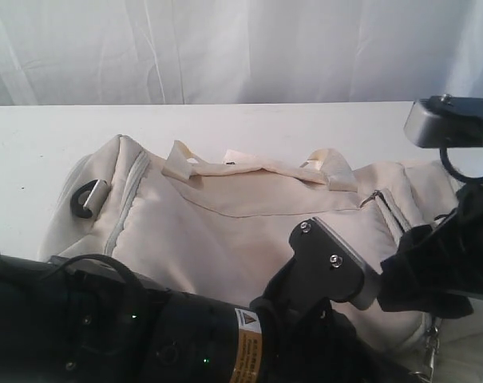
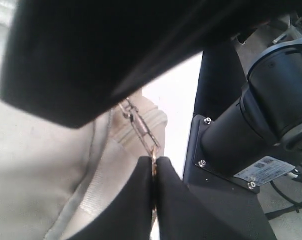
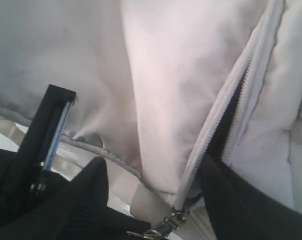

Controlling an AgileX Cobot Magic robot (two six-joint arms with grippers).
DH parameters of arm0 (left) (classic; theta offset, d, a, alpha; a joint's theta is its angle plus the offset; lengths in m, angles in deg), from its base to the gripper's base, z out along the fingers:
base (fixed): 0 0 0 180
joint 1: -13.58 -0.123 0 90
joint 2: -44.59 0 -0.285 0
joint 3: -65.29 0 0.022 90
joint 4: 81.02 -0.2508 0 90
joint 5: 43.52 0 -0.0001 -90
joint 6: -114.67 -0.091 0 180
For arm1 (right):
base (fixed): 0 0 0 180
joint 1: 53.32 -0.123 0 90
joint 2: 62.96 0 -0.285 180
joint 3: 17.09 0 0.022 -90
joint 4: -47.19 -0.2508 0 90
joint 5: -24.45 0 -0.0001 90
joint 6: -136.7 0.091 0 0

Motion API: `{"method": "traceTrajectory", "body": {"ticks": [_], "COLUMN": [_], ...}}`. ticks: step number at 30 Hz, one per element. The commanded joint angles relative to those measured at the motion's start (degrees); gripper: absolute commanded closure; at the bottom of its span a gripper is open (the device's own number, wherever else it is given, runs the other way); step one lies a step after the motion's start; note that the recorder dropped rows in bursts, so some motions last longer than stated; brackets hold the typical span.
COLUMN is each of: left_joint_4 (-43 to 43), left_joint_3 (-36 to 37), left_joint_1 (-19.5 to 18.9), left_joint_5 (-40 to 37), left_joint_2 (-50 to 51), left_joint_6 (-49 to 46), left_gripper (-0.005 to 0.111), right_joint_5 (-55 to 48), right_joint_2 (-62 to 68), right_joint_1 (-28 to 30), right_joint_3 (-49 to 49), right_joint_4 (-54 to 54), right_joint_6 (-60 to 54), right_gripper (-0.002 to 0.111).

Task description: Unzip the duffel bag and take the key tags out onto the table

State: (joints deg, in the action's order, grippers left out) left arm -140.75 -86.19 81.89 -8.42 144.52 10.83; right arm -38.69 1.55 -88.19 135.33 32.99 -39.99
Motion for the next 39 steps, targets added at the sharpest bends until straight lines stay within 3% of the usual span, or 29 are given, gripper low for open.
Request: {"method": "traceTrajectory", "body": {"ticks": [1,8,17,26,39], "left_joint_4": [-0.81,-0.81,-0.67,-7.25,-6.7], "left_joint_3": [-0.06,-0.06,-0.06,0.35,8.27], "left_joint_1": [0.36,0.36,0.36,0.36,0.36], "left_joint_5": [1.5,1.74,1.29,-1.83,-6.59], "left_joint_2": [-0.83,-0.83,-0.83,-0.83,-3.42], "left_joint_6": [0.28,0.28,5.43,13.69,15.28], "left_gripper": [0.107,0.107,0.107,0.107,0.107], "right_joint_5": [0.91,6.49,8.64,13.67,16.73], "right_joint_2": [-0.47,-0.47,-0.27,-0.27,-0.27], "right_joint_1": [0.0,0.0,0.0,0.0,0.0], "right_joint_3": [-2.05,-3.92,-5.16,-5.16,-5.06], "right_joint_4": [-0.18,-0.18,5.52,8.0,8.48], "right_joint_6": [-0.95,-0.95,-0.95,-0.95,-0.5], "right_gripper": [0.056,0.062,0.107,0.108,0.108]}}
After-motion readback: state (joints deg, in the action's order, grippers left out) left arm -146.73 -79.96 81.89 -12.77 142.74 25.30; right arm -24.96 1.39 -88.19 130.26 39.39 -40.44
